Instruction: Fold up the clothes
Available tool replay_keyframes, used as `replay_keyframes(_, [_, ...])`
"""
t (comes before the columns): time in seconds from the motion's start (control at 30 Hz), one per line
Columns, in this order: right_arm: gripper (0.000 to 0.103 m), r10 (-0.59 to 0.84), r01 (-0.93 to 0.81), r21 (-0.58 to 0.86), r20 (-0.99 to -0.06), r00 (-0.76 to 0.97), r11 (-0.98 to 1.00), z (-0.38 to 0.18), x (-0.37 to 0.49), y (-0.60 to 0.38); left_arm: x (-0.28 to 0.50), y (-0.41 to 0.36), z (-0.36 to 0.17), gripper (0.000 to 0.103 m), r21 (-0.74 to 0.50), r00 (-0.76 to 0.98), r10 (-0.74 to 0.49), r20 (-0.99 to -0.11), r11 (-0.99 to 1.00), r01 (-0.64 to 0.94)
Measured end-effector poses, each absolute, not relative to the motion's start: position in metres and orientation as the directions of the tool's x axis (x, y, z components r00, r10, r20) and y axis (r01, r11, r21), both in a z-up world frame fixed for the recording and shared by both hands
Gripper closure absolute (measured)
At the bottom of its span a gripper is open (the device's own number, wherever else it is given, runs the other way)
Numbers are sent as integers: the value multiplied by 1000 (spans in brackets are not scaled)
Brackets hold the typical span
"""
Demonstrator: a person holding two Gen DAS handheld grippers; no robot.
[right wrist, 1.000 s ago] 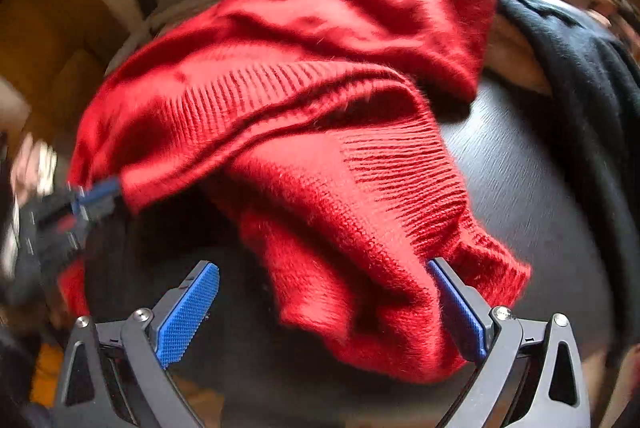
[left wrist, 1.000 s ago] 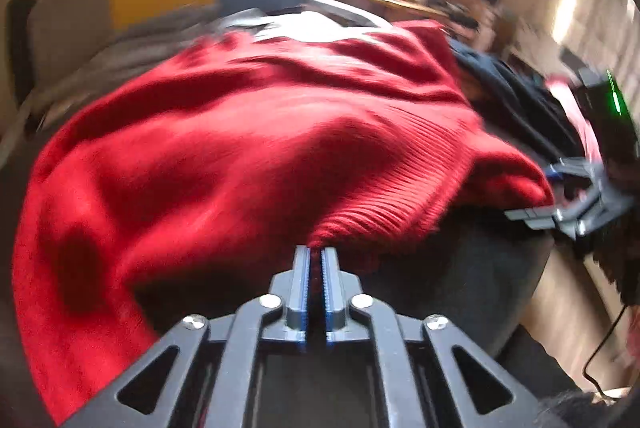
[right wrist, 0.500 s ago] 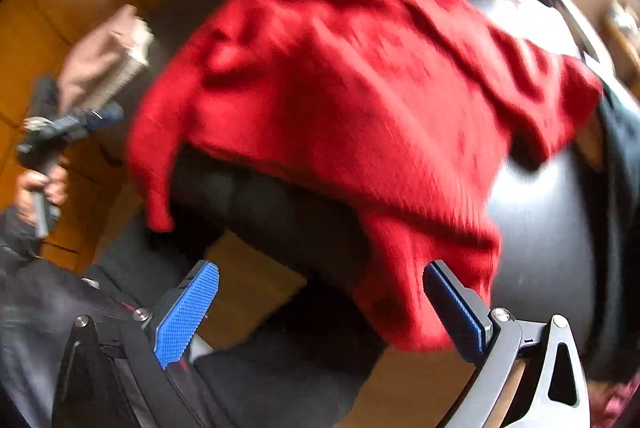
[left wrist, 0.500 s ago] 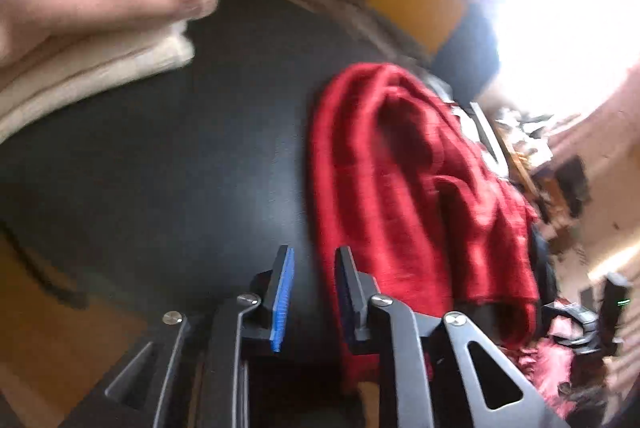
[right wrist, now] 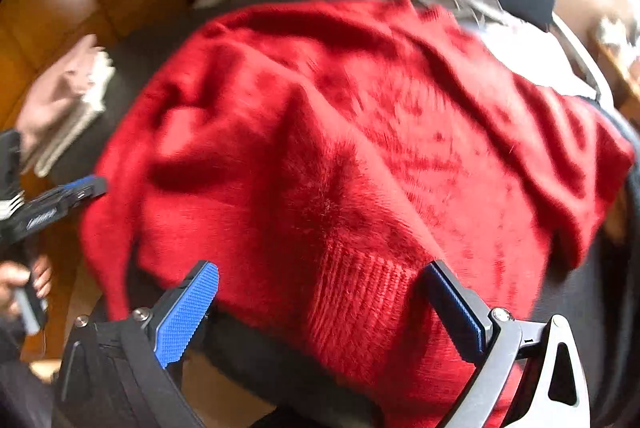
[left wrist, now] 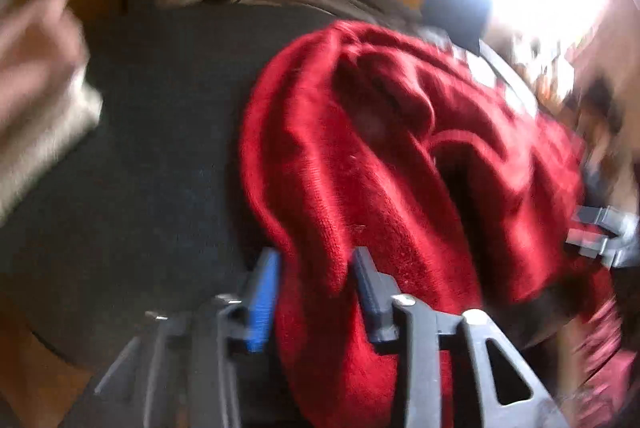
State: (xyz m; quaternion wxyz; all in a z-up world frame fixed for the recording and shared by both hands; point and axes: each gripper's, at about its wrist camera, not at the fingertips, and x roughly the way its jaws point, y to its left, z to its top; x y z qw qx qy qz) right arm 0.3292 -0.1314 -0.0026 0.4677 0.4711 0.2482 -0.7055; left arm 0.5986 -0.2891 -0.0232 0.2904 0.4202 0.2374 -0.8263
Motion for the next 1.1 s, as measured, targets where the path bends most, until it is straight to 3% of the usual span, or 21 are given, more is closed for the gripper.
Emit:
replay_keyframes(0.1, [0, -428, 893, 88, -895, -124, -442, -7, 329, -136, 597, -314, -7, 92, -211, -509, -269, -818, -682, 700])
replay_keyframes(0.37, [0, -447, 919, 139, -893, -45, -370, -5, 352, -141, 653, -396, 103, 92, -153, -497, -511, -702, -573, 805])
replay_keyframes(0.47, [0, -472, 922, 237, -879, 69, -306, 1, 373, -142, 666, -430, 128, 92, -80, -413, -593, -691, -505, 859])
replay_keyframes(0.63, [0, -449, 898, 404, -844, 294, -172, -7, 409, -153, 677, -483, 140, 85, 86, -124, -701, -703, -257, 963])
replay_keyframes(0.73, [0, -463, 859, 493, -799, 384, -137, -1, 415, -151, 687, -478, 154, 82, 17, -137, -730, -670, -200, 980])
replay_keyframes(0.83, [0, -539, 842, 521, -754, 376, -142, 22, 399, -136, 686, -454, 150, 80, -240, -438, -578, -688, -389, 890])
replay_keyframes(0.9, [0, -584, 849, 483, -761, 284, -216, 31, 370, -129, 673, -433, 131, 79, -379, -598, -390, -700, -506, 775])
replay_keyframes(1.1, [0, -518, 814, 266, -854, -50, -517, 9, 294, -115, 633, -369, 43, 77, -415, -585, -114, -803, -597, 687])
